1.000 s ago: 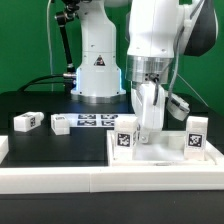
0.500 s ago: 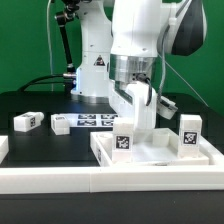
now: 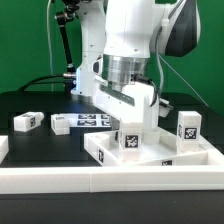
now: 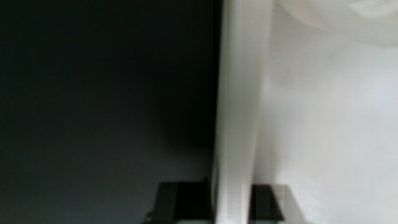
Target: Assemble square table
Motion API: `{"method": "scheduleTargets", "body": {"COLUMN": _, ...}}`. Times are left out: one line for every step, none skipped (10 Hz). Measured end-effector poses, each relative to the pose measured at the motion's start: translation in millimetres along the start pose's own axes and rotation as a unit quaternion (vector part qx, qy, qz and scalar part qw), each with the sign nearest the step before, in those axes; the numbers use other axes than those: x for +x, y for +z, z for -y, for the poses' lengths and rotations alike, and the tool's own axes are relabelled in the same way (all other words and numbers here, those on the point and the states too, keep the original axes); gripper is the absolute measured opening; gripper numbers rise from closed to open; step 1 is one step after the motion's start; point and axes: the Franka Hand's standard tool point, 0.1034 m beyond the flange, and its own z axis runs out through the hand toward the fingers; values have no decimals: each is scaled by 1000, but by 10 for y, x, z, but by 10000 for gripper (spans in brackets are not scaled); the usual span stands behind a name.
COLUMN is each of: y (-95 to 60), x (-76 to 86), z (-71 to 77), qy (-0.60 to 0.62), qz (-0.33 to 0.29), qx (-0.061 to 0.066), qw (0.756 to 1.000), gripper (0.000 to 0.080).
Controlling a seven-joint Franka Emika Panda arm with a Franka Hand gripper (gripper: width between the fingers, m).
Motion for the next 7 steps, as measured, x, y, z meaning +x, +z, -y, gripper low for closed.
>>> {"method": "scheduleTargets", "body": {"y": -5, "x": 35, "z": -10, "qy": -12, "qz": -2, "qx": 0, "qw": 1000, "gripper": 64}}
{"method": "scheduleTargets", "body": {"y": -7, "x": 73, "z": -27, "qy": -43, "qz": -4, "qx": 0, "qw": 999, "gripper": 64}}
{"method": "scheduleTargets", "body": {"y": -11, "x": 118, "z": -46, "qy": -64, "qz": -7, "qx": 1, "qw": 998, "gripper": 64}}
{"method": "scheduleTargets", "body": {"y": -17, "x": 164, "z": -60, "qy": -89, "qz": -10, "qx": 1, "qw": 996, "gripper": 64}}
{"method": "scheduleTargets", "body": {"y": -24, "x": 208, "z": -69, "qy": -113, "qz": -13, "qx": 2, "qw": 994, "gripper": 64}}
{"method": "scheduleTargets", "body": {"y": -34, "x": 257, "z": -72, "qy": -139, "qz": -18, "qx": 3, "qw": 990, "gripper": 64}}
{"method": "scheduleTargets", "body": {"y": -41, "x": 289, "z": -72, "qy": -160, "qz": -20, "qx": 4, "qw": 987, "gripper": 64}}
